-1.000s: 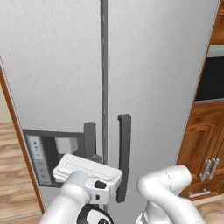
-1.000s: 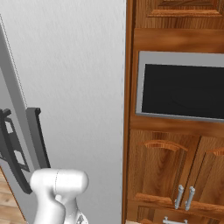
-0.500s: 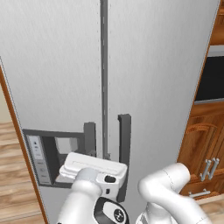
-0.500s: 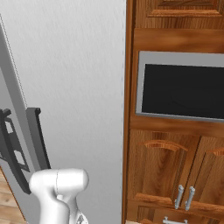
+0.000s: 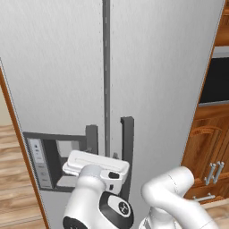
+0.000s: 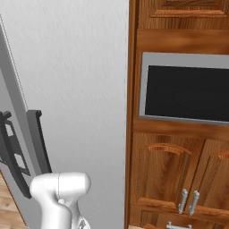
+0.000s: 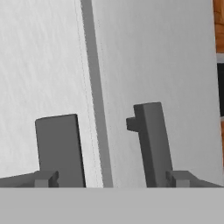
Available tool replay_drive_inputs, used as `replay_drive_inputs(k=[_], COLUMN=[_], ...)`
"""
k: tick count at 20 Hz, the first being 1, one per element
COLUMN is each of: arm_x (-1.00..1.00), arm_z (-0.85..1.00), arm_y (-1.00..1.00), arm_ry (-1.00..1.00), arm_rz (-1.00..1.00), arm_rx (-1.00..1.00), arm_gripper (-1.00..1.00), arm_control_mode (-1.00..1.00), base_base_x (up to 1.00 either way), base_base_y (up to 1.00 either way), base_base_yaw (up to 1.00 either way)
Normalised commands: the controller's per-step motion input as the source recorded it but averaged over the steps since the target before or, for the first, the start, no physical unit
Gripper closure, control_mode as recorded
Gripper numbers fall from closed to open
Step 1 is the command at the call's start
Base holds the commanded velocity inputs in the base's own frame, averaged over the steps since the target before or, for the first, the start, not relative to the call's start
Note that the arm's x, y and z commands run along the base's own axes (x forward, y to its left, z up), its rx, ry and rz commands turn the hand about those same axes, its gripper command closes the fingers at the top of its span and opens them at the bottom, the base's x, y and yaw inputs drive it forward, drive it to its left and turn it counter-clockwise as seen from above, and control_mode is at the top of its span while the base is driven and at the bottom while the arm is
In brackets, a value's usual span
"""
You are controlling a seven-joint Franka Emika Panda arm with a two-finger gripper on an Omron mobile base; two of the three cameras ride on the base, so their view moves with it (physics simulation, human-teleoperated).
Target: Open the freezer door, pick up the ice cube tray from the freezer, and place it on the dining counter.
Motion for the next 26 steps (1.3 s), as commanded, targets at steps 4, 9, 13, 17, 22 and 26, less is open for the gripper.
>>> replay_drive_inputs(k=[4, 9, 13, 17, 22, 26], arm_x=[0.22, 0.17, 0.15, 0.11, 0.13, 0.14], arm_z=[0.0, 0.0, 0.0, 0.0, 0.0, 0.0], arm_y=[0.0, 0.0, 0.0, 0.05, 0.13, 0.17], arm_ry=[0.03, 0.03, 0.03, 0.01, 0.01, 0.03], arm_rz=[0.05, 0.04, 0.03, 0.01, 0.0, 0.0], arm_rx=[0.01, 0.0, 0.0, 0.0, 0.0, 0.0], arm_gripper=[-1.0, -1.0, -1.0, -1.0, -1.0, -1.0], arm_control_mode=[-1.0, -1.0, -1.0, -1.0, -1.0, -1.0], base_base_x=[0.0, 0.0, 0.0, 0.0, 0.0, 0.0], base_base_y=[0.0, 0.0, 0.0, 0.0, 0.0, 0.0], base_base_yaw=[0.0, 0.0, 0.0, 0.0, 0.0, 0.0])
